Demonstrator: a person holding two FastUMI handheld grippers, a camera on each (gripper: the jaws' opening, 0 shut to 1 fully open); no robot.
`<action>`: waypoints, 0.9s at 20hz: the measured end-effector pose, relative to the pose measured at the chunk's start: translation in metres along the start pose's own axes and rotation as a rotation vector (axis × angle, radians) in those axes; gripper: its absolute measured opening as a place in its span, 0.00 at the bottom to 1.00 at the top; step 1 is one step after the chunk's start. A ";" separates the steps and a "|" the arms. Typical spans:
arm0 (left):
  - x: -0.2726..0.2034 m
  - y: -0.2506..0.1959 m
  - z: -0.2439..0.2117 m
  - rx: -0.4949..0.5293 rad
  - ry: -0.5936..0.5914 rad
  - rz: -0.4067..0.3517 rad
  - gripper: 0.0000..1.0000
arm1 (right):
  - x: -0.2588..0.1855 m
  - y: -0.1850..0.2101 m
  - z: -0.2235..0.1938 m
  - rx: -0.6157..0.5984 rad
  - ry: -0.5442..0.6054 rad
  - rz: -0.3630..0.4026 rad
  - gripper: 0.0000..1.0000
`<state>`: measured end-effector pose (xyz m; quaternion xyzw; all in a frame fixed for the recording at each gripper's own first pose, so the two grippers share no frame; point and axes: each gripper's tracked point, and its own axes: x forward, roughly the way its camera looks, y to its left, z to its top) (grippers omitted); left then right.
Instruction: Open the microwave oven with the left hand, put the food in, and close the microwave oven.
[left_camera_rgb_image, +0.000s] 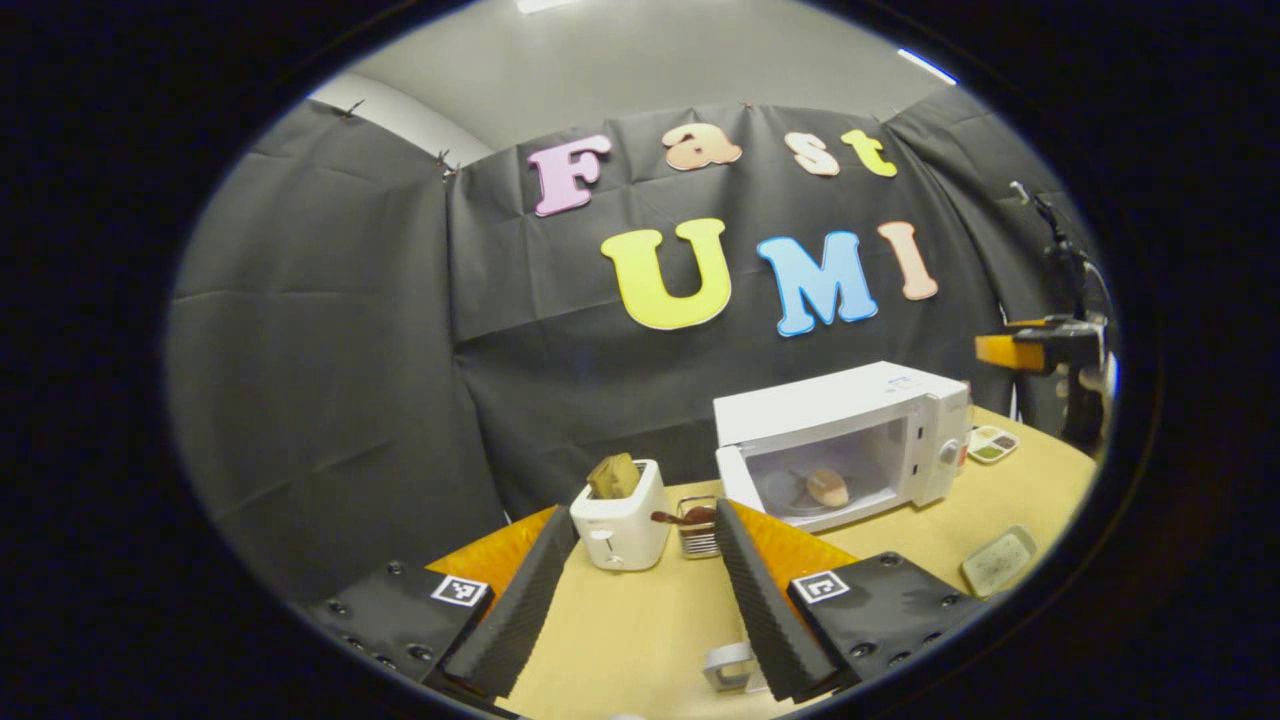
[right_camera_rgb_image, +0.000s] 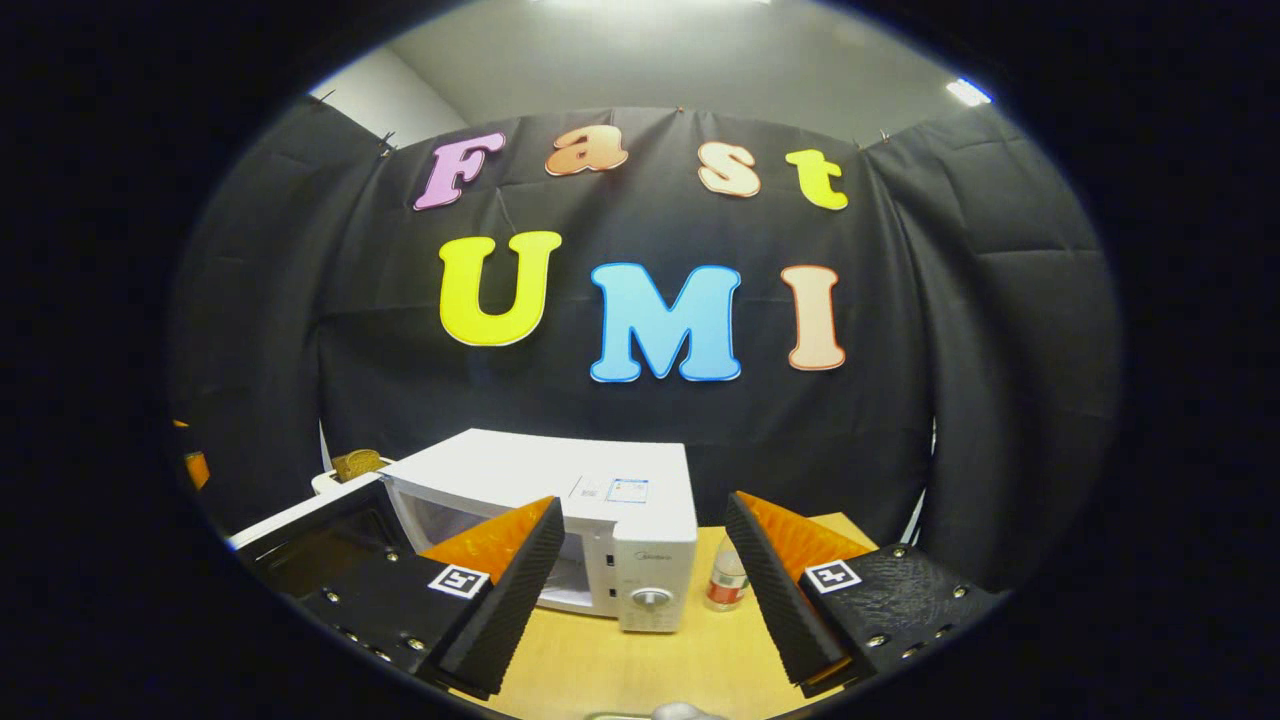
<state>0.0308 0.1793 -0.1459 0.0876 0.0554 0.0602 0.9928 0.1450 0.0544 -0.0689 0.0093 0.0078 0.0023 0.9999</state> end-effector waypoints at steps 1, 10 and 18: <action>0.001 0.002 -0.008 0.003 0.017 0.000 0.95 | -0.008 -0.005 0.007 0.005 0.005 0.003 0.99; -0.001 0.008 -0.113 -0.030 0.164 -0.001 0.95 | -0.059 -0.035 0.046 -0.026 -0.012 -0.031 0.96; -0.009 -0.016 -0.138 -0.005 0.195 -0.045 0.94 | -0.077 -0.058 0.028 0.043 0.047 -0.083 0.96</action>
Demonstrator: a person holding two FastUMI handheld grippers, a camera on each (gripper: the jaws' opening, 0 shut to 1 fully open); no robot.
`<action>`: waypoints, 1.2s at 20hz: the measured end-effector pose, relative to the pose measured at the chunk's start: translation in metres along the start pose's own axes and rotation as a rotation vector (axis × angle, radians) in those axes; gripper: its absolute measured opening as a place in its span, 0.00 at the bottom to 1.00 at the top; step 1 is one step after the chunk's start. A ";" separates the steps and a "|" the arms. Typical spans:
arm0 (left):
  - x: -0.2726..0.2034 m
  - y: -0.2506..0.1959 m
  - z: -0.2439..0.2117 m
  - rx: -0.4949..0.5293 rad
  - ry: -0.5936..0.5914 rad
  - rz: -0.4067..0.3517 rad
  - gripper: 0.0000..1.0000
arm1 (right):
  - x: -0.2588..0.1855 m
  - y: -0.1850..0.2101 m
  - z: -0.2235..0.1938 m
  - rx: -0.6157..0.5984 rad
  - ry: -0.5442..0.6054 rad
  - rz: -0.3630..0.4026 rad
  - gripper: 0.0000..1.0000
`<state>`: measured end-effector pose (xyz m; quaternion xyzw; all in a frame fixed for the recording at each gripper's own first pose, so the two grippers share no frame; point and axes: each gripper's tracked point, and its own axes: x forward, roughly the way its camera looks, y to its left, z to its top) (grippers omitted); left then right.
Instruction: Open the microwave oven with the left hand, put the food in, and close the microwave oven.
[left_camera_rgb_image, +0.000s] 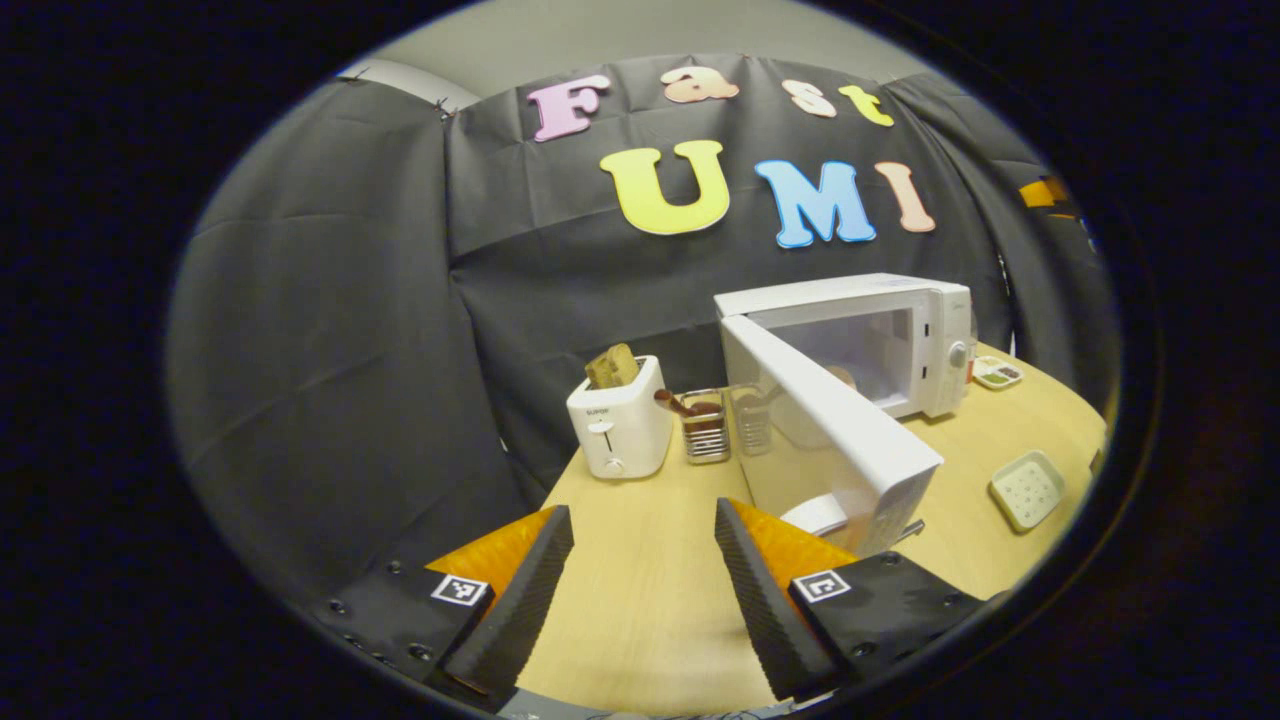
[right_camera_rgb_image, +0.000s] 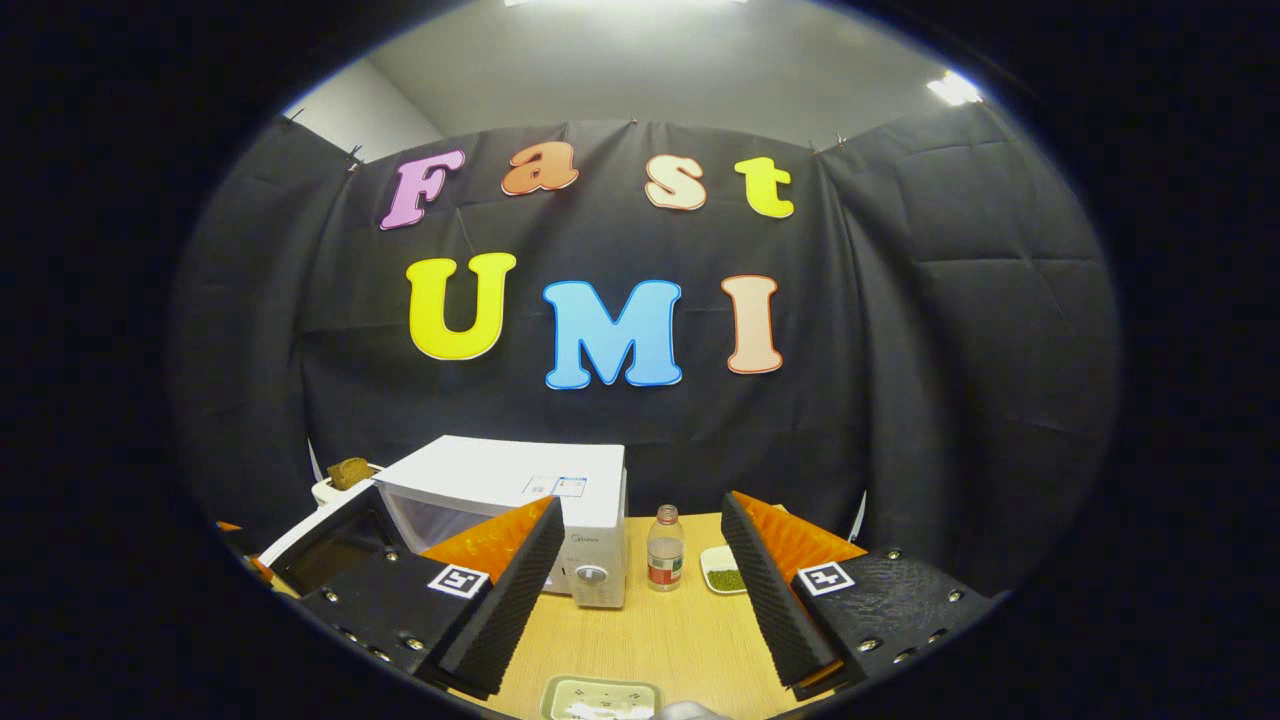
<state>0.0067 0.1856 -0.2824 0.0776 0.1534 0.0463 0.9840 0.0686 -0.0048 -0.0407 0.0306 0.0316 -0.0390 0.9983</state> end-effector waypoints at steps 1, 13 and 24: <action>-0.002 -0.007 -0.002 0.004 -0.001 -0.013 0.95 | -0.002 -0.001 0.000 -0.010 -0.007 -0.002 0.96; -0.003 -0.126 0.000 0.021 0.022 -0.202 0.94 | -0.023 -0.065 -0.024 0.023 0.070 -0.082 0.96; 0.023 -0.246 0.043 0.030 -0.013 -0.326 0.95 | -0.018 -0.122 -0.054 0.070 0.159 -0.085 0.96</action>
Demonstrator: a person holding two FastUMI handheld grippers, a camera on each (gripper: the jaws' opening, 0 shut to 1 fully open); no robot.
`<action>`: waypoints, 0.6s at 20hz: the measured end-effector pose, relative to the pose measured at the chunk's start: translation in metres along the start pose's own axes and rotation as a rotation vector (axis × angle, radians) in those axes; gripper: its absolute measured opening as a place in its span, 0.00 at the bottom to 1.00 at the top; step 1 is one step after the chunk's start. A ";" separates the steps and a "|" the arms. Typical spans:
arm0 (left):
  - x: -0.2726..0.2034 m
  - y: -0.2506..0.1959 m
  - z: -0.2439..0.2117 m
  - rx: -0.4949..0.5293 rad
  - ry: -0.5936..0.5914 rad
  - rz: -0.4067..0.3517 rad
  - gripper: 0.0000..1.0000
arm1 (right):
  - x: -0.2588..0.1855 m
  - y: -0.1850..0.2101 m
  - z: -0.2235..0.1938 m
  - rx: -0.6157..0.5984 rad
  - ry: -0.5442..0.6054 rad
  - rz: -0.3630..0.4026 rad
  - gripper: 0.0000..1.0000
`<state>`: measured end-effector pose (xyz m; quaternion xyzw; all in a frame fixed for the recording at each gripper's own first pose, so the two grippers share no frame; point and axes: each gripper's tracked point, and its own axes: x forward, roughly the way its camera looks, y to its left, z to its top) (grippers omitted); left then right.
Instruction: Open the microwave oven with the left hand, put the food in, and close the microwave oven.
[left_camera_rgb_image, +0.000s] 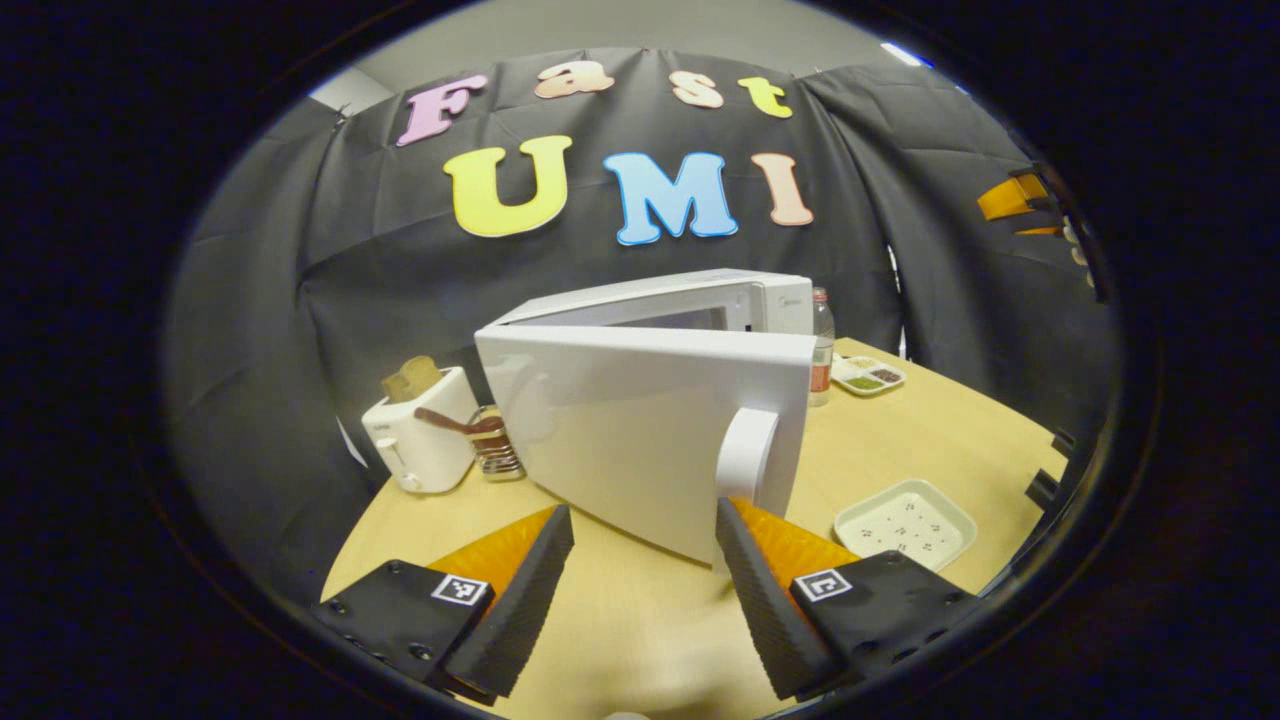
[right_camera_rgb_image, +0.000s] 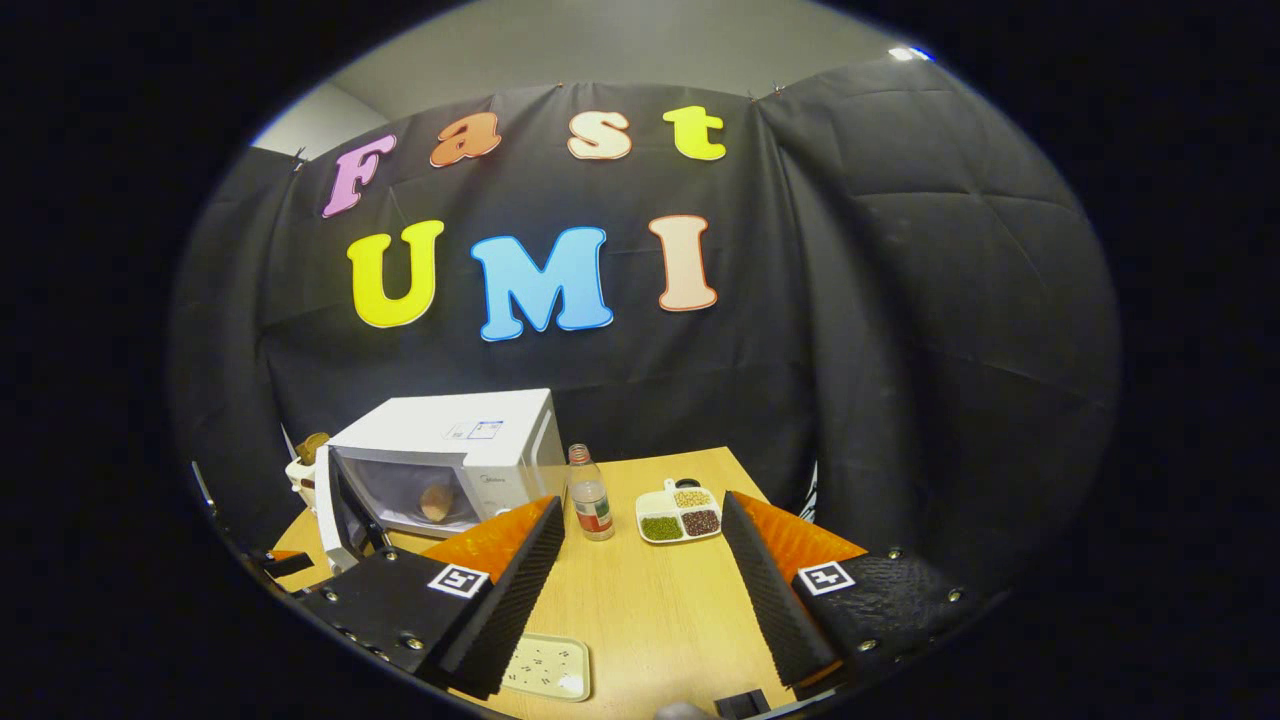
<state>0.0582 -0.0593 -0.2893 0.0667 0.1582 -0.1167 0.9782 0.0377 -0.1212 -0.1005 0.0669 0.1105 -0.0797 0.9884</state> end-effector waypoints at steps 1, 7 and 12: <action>0.008 -0.008 0.007 0.005 -0.008 -0.012 0.95 | 0.000 -0.004 0.001 -0.001 -0.002 -0.002 0.96; 0.057 -0.041 0.031 0.030 -0.033 -0.064 0.96 | 0.008 -0.036 -0.006 0.016 0.025 -0.049 0.96; 0.097 -0.057 0.047 0.019 -0.049 -0.084 0.95 | 0.011 -0.047 -0.008 0.026 0.038 -0.072 0.96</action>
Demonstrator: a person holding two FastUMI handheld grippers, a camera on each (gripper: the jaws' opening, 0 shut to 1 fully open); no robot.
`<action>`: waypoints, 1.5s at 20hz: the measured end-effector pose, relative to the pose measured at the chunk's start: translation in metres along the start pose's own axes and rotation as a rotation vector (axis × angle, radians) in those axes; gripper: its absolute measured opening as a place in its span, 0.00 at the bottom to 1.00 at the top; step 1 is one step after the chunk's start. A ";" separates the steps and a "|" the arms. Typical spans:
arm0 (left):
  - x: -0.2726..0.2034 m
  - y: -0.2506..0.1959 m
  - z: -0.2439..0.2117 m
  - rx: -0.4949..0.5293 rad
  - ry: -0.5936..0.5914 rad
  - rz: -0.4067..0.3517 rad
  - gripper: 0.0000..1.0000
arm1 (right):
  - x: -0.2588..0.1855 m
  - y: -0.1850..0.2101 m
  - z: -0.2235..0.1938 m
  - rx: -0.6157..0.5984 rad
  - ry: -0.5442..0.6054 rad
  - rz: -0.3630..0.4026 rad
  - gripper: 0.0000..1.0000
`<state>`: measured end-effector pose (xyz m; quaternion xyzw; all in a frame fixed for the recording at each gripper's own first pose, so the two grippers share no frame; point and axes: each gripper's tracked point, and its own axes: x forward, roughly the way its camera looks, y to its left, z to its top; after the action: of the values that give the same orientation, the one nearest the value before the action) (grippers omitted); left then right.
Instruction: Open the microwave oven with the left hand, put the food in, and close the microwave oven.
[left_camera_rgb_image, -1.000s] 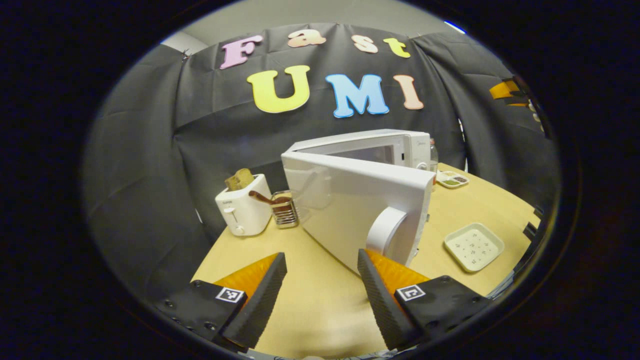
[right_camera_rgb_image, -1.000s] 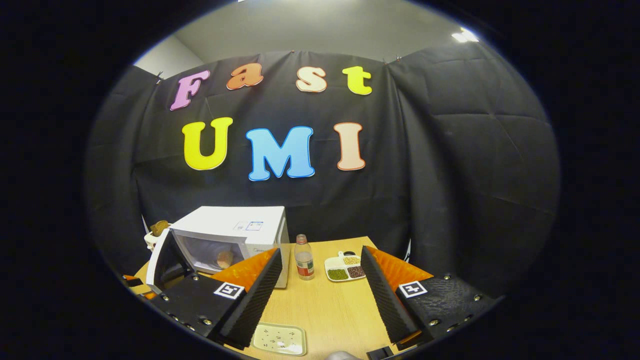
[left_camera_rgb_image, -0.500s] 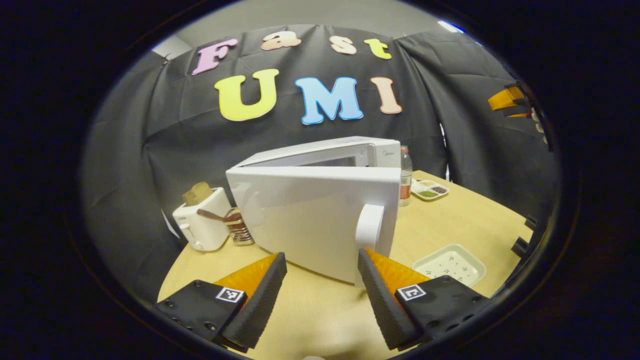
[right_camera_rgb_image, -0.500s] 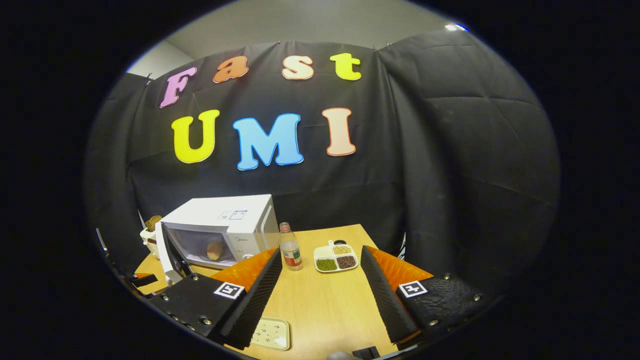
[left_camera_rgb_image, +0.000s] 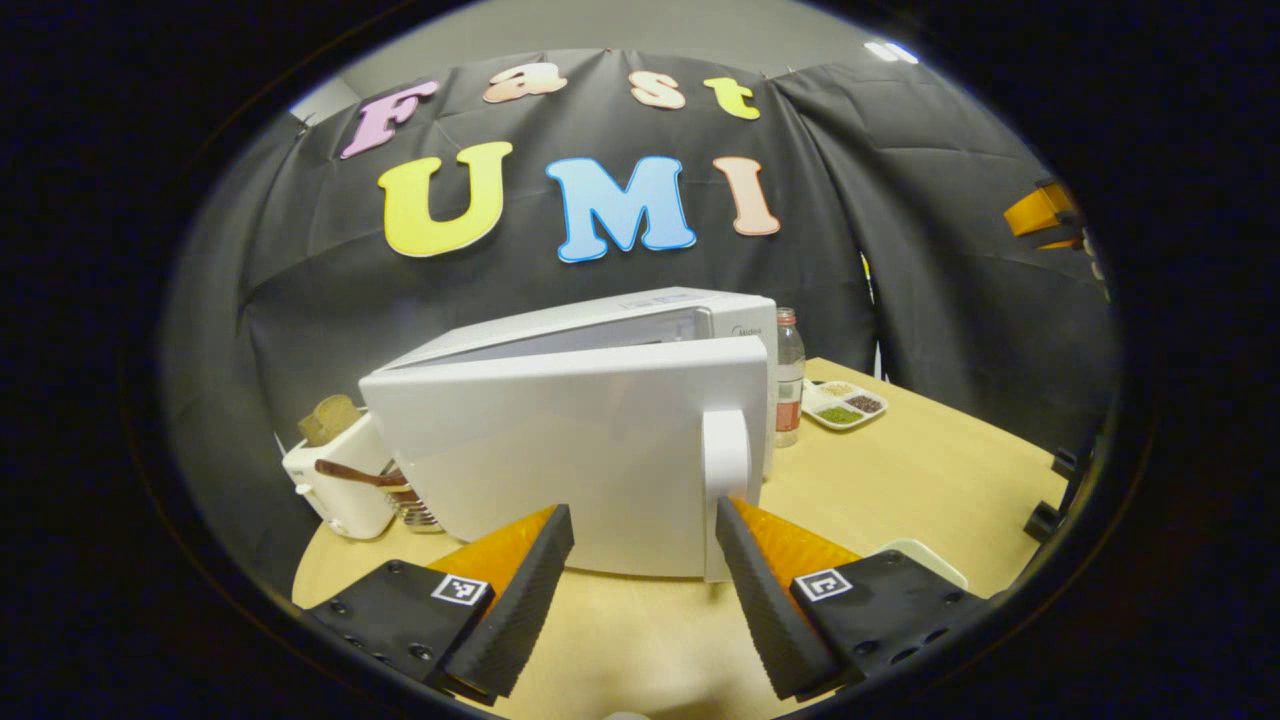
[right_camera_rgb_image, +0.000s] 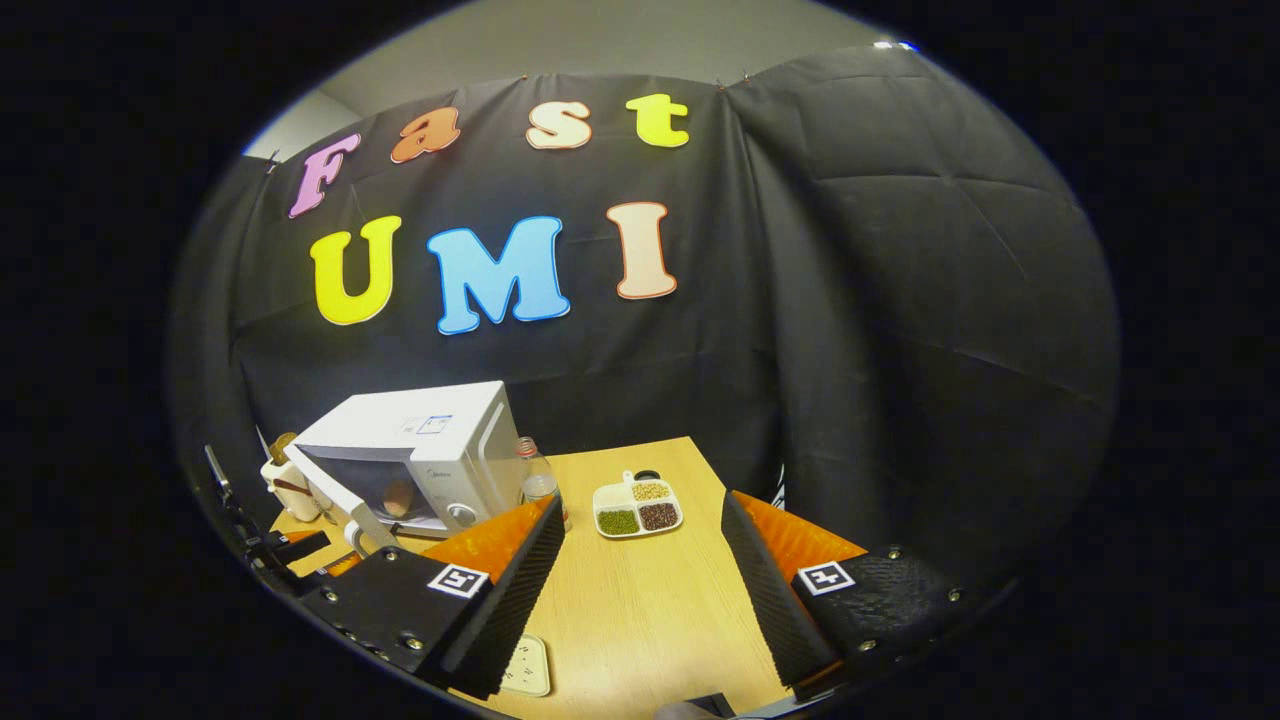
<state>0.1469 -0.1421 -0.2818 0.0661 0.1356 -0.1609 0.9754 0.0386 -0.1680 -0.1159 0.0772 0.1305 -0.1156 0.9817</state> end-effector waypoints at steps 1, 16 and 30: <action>0.007 -0.001 0.003 -0.001 -0.005 0.003 0.95 | 0.002 0.001 0.000 -0.003 0.002 -0.001 0.96; 0.097 -0.003 0.037 -0.067 -0.055 0.093 0.94 | 0.031 0.013 0.000 -0.057 0.025 0.059 0.97; 0.099 -0.011 0.038 -0.065 -0.051 0.136 0.97 | 0.047 0.014 -0.005 -0.059 0.042 0.094 0.97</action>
<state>0.2425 -0.1887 -0.2746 0.0392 0.1108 -0.0914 0.9889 0.0849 -0.1636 -0.1321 0.0567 0.1508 -0.0639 0.9849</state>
